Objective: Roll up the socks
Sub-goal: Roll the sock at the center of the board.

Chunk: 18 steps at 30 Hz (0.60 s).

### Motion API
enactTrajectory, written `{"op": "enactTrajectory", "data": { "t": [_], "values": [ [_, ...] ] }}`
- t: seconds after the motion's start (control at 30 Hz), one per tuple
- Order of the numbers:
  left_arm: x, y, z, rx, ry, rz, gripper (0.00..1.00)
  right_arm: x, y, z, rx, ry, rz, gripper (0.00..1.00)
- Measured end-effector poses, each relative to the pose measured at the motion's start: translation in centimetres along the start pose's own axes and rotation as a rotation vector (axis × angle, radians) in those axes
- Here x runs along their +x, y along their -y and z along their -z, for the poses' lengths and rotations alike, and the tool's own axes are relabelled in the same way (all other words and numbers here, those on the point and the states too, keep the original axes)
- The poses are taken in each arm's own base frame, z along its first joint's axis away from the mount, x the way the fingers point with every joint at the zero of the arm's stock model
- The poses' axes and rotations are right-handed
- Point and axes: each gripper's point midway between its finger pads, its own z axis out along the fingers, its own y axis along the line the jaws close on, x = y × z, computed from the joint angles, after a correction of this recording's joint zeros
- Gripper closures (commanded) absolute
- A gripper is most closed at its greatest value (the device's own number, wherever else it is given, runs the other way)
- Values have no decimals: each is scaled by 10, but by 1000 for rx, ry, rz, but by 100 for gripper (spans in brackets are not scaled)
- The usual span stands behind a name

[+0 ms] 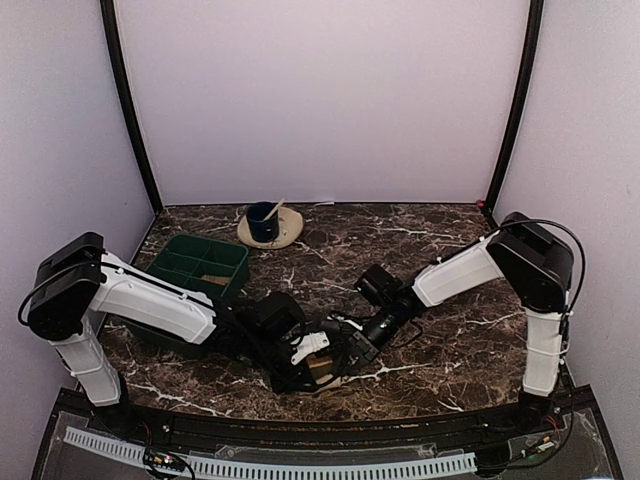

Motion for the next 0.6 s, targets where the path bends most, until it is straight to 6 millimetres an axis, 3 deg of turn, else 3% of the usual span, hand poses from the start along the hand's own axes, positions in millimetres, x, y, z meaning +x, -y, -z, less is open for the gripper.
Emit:
{"op": "enactTrajectory", "data": {
  "t": [0.6],
  "values": [
    [6,3,5,119,-24,140,100,-13,23,26,163,158,7,68]
  ]
}}
